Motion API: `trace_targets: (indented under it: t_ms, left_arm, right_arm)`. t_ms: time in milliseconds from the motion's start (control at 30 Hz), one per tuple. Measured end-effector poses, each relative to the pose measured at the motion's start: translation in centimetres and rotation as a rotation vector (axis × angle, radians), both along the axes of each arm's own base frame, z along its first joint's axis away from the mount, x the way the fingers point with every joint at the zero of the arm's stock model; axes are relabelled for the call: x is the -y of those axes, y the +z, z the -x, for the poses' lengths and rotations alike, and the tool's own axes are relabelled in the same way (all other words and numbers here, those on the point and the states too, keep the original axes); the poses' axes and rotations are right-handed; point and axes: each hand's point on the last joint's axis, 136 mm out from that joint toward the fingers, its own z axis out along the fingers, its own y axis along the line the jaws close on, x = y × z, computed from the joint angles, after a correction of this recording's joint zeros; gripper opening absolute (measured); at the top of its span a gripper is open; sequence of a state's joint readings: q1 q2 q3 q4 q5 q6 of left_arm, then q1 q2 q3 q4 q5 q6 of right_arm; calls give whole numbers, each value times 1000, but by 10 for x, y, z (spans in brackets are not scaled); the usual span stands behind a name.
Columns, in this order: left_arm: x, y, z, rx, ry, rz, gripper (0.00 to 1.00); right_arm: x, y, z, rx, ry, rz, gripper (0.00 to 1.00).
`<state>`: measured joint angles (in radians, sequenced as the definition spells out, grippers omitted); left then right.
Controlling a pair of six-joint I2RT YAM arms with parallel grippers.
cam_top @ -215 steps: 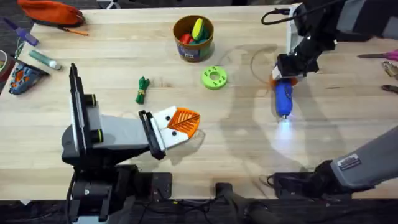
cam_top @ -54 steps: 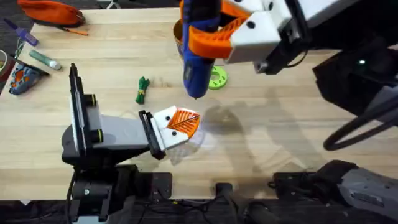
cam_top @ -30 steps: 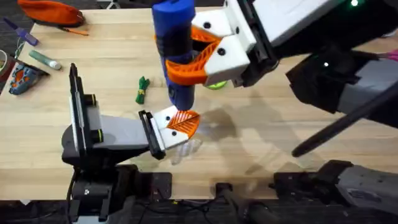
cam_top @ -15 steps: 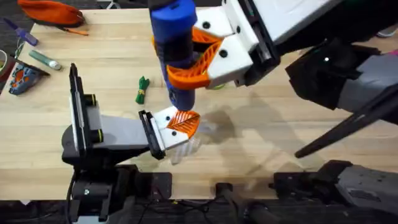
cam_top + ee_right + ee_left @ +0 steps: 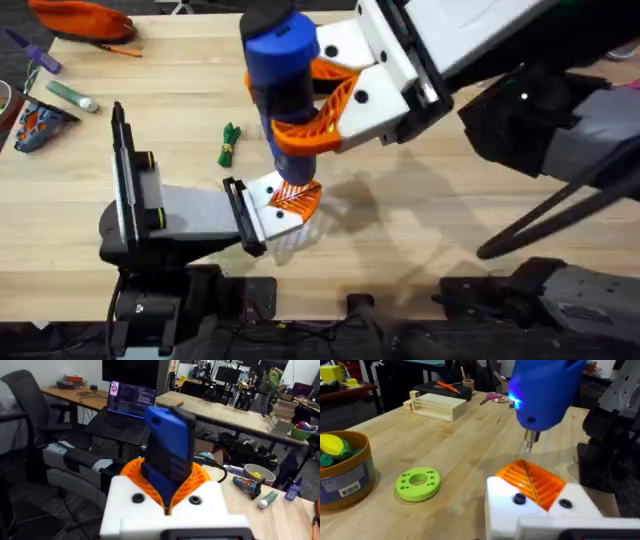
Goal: Pick up the gripper from the table and insert it into the empty holder that is missing its gripper. Then pick up a screw, insert it into the mounting hole, and use the screwdriver to tighten it. Finally, clean up the table by picking up the vegetable and placing it into the bucket.
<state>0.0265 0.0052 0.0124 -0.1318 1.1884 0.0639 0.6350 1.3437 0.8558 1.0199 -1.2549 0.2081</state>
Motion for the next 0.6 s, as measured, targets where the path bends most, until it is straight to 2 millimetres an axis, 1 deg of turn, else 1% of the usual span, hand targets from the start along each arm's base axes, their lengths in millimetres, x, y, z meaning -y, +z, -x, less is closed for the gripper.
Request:
trace_targets:
  t_ms: [333,600]
  left_arm:
    - [0,0,0,0,0,0,16]
    - [0,0,0,0,0,0,16]
  right_arm:
    - [-6,0,11,19,28,-10,22]
    - [-10,3,4,2,-18,-25,22]
